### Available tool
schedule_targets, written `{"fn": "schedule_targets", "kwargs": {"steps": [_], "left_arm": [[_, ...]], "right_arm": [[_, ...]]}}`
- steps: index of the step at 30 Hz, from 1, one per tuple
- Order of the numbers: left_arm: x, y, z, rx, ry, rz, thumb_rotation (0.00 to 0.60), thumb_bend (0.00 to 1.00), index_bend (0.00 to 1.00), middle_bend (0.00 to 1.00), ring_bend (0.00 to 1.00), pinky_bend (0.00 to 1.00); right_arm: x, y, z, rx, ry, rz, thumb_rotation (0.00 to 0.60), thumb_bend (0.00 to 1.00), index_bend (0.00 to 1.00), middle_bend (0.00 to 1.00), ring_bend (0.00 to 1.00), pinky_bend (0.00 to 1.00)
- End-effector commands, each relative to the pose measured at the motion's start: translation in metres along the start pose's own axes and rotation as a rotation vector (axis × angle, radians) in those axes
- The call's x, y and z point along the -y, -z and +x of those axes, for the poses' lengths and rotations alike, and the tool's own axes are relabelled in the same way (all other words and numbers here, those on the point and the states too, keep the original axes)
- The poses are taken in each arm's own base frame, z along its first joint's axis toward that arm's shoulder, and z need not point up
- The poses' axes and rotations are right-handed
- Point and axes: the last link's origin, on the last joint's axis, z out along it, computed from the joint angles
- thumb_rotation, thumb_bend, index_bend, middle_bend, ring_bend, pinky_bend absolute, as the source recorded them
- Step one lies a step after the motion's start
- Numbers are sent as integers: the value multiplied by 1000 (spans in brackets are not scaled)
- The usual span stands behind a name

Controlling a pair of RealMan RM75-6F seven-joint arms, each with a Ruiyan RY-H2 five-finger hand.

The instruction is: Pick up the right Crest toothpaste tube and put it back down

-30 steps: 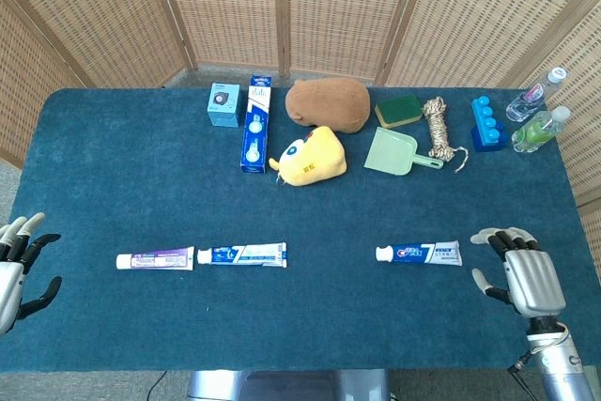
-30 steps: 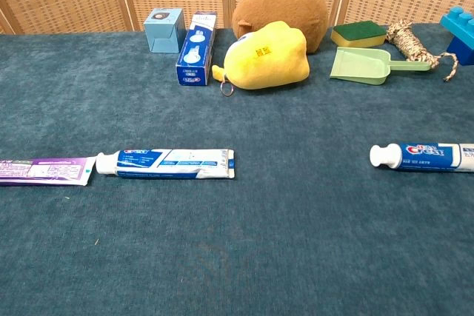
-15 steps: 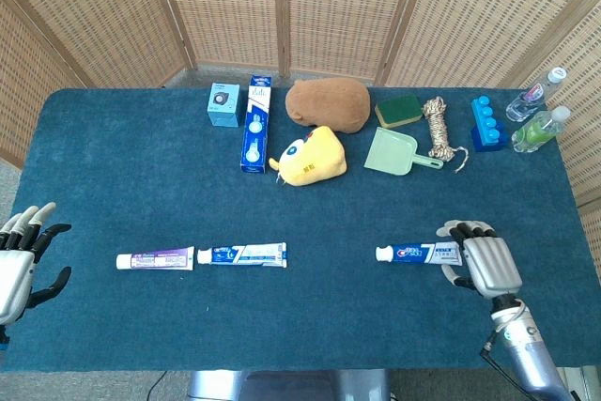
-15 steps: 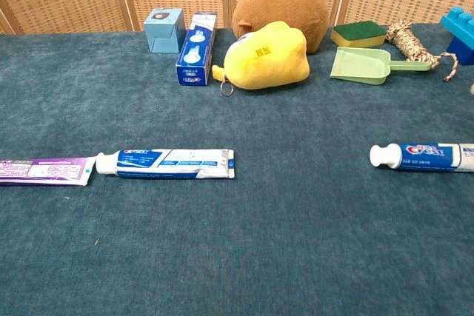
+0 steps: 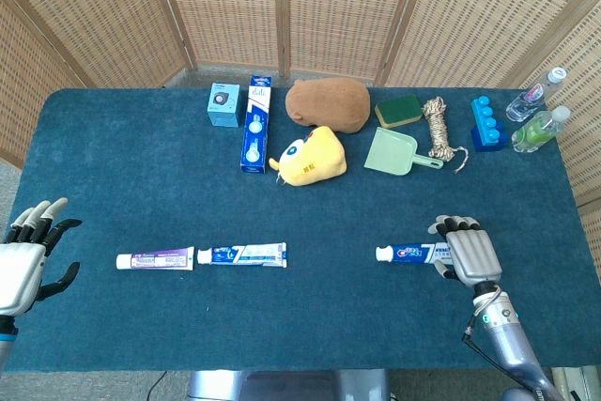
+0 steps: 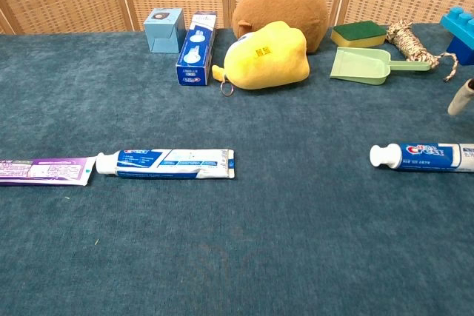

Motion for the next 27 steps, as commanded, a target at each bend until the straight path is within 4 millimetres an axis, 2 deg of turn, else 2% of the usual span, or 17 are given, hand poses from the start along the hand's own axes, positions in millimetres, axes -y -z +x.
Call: {"fn": "schedule_targets", "kwargs": {"steps": [1,27], "left_arm": [[0,0,-1,3,0,0,600,317,228,72,50,71],[5,6,0,-4,4,9,600,317,228,68,50,71]], "right_arm": [[0,-1,-4,12,17,-11,600,281,317,241,196,211],[-5,-13,-30,57,32,-44,600,259,360,250,196,211]]}}
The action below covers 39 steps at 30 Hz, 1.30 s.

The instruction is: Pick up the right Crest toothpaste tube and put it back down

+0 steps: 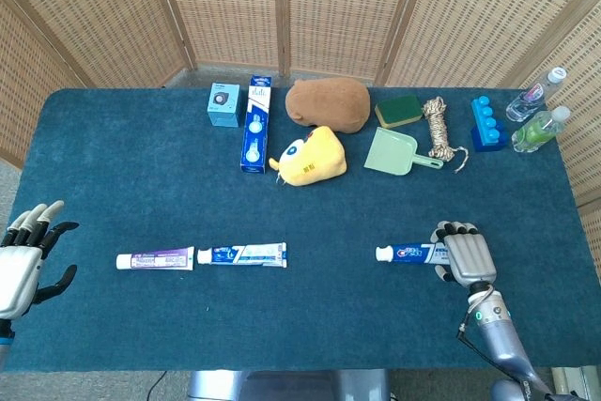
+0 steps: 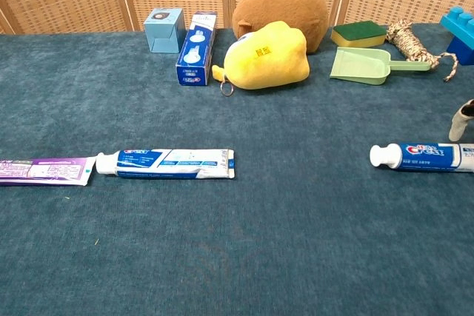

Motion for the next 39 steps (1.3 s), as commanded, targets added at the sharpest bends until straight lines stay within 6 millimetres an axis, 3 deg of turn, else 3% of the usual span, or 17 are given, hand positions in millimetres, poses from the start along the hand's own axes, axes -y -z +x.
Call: {"fn": "schedule_targets", "kwargs": {"steps": [1,15,23,26,31,34,39], "left_arm": [[0,1,1,-3,1,3,600,317,228,68,50,71],[3,3,0,-2,2,12,600,316,228,64,50,71],[4,4,2,-10,4,17,600,317,227,60,44,71],[5,6,3,-14,4,20,600,317,227,58,40,71],[8,9,5,-24,7,31,600,317,227,58,35,71],[8,10,3,-20,11,33,600,317,227,58,34,71],[7,10,2,-18,13,26,600,317,227,58,34,71]], "right_arm": [[0,-1,-1,2,-4,0,600,260,360,250,196,211],[2,-8,-7,23,-9,-2,600,261,363,250,195,210],[13,-15,-5,36,-26,28,600,306,545,314,230,231],[18,-19,-3,36,-46,43,600,343,637,415,316,300],[21,-21,7,17,-82,66,600,402,807,591,503,500],[18,-22,11,16,-96,70,600,416,851,637,558,579],[15,-20,16,33,-180,78,600,443,889,669,595,628]]}}
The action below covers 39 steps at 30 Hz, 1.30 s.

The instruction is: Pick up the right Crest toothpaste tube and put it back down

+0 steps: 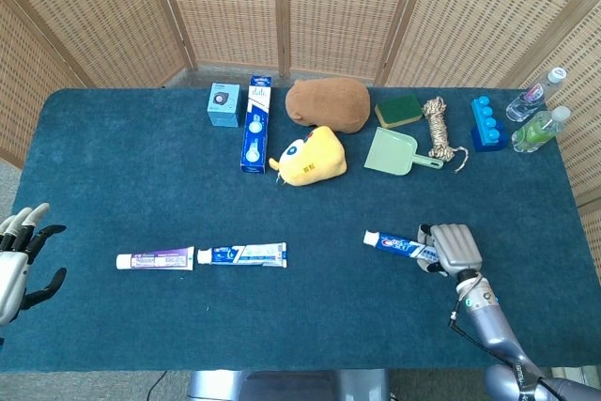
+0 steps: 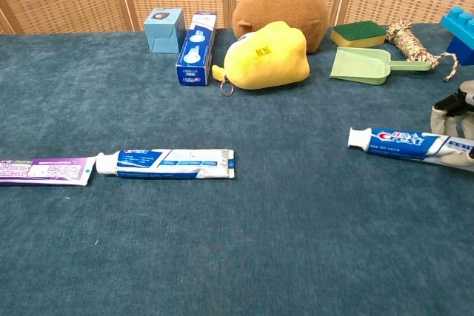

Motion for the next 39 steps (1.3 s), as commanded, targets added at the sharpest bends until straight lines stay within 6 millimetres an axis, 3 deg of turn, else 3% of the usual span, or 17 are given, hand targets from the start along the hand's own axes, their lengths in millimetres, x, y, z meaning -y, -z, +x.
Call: {"fn": "schedule_targets", "kwargs": {"steps": [1,17,26,39], "left_arm": [[-1,0,0,0,0,-3,600,317,227,58,34,71],[-17,-17,-5,49,43,-69,600,317,245,83,73,167],[-37,-36,-9,73,64,-151,600,316,260,108,115,217],[-98,-74,-24,195,139,-374,600,317,270,122,134,237]], "right_arm": [[-1,2,4,12,-59,13,600,445,895,674,601,635],[-8,18,27,153,-490,124,600,454,914,759,714,714],[-2,25,36,168,-600,209,600,454,914,762,725,721],[29,33,35,237,-709,308,600,462,914,763,725,721]]}}
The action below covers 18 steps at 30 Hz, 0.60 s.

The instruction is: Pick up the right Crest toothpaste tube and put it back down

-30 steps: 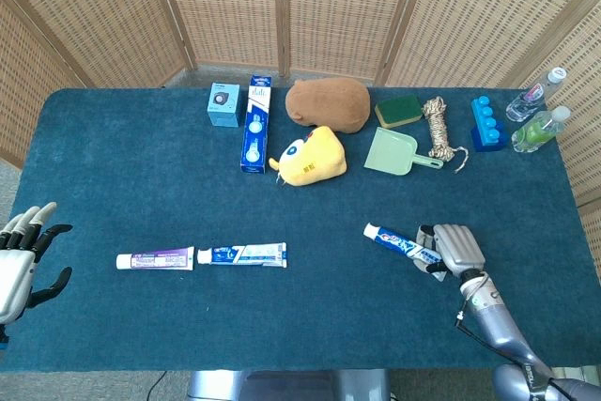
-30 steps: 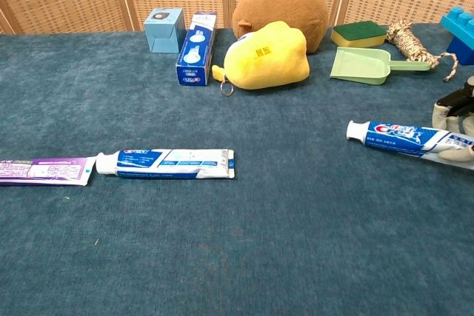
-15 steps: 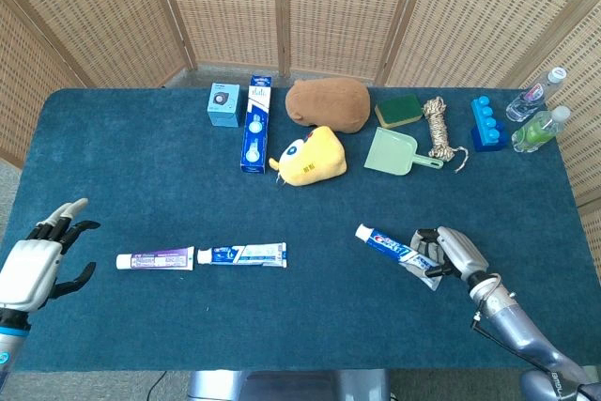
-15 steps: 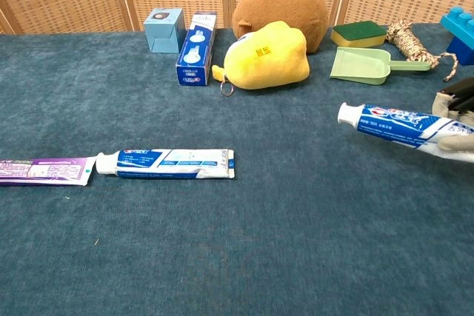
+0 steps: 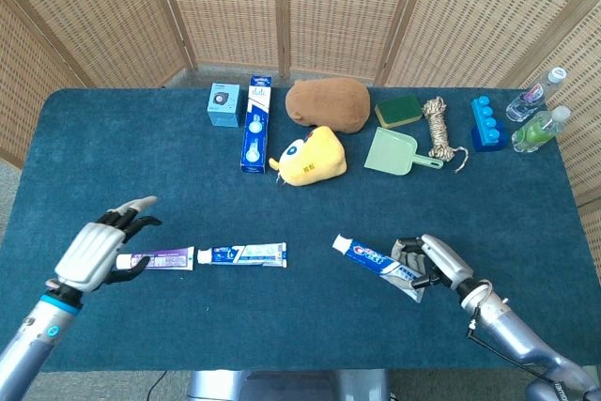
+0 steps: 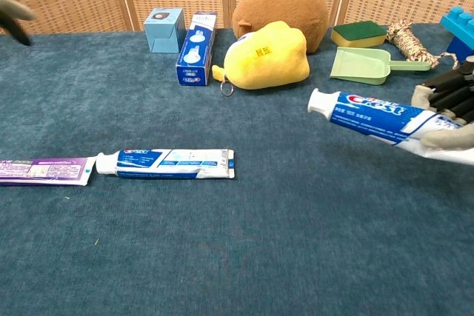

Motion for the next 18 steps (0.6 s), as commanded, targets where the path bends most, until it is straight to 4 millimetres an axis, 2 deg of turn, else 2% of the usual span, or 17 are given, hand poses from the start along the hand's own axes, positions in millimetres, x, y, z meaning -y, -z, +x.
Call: {"fn": "schedule_targets", "kwargs": {"steps": [1,7,11,13,18], "left_arm": [[-12,-13,0,21,29,-53,600,317,270,122,134,226],[-31,-36,-4,66,46,-134,600,317,270,115,128,172],[-41,-46,-9,104,61,-167,600,318,269,90,80,217],[-46,-51,-11,112,61,-184,600,317,267,62,29,198],[-59,-61,-20,134,64,-227,600,317,265,46,11,193]], "right_arm": [[5,-2,-4,13,-7,12,600,462,914,763,725,721],[18,-11,-16,46,-24,41,600,466,914,763,725,721],[26,-16,-23,62,-37,50,600,466,914,763,725,721],[29,-19,-27,71,-42,55,600,469,914,763,725,721],[38,-26,-37,103,-55,67,600,471,914,762,725,721]]}}
